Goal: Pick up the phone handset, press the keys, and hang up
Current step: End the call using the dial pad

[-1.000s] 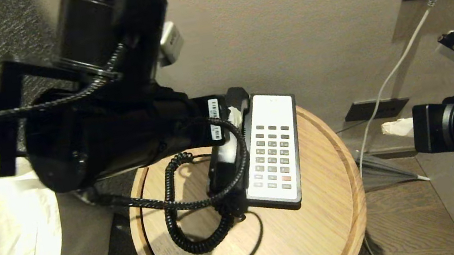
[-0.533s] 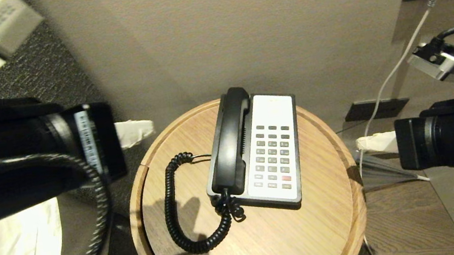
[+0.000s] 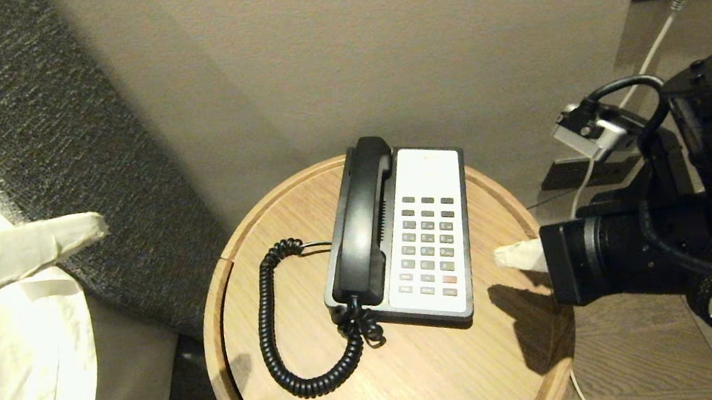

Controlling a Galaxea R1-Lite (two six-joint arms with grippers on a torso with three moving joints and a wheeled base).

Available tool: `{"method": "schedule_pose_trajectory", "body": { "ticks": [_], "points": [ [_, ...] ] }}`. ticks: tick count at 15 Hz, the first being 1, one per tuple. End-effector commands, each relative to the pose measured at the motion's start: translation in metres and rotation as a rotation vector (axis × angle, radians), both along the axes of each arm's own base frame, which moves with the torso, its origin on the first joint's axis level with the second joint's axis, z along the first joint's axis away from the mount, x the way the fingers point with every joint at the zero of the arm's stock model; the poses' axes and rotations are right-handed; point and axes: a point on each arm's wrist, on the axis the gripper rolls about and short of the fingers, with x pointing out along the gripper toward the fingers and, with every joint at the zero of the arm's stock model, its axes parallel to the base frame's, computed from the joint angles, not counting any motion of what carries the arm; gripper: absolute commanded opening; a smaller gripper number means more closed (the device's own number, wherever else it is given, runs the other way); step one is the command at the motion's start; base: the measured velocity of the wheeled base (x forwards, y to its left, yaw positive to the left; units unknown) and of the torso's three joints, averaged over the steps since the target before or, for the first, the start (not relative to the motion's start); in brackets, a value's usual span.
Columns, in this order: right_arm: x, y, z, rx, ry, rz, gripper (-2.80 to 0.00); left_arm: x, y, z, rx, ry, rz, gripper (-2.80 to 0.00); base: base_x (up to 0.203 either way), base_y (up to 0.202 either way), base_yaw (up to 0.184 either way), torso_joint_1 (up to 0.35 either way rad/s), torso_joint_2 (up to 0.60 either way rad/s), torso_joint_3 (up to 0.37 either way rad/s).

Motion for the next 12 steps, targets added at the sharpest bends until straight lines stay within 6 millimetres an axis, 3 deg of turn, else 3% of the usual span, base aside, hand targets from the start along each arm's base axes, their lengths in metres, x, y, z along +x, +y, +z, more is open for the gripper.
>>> {"method": "schedule_pose_trajectory", "body": {
  "ticks": [1, 12],
  "points": [
    [0.000, 0.011, -0.008, -0.023, 0.026, 0.030, -2.80, -0.007, 0.011, -0.002, -0.018, -0.012, 0.014, -2.80, 0.000, 0.000, 0.000, 0.000, 0.00, 0.000],
    [0.003, 0.027, -0.019, -0.048, 0.036, 0.073, -2.80, -0.013, 0.021, -0.009, -0.024, -0.016, 0.035, -2.80, 0.000, 0.000, 0.000, 0.000, 0.00, 0.000]
  ]
}}
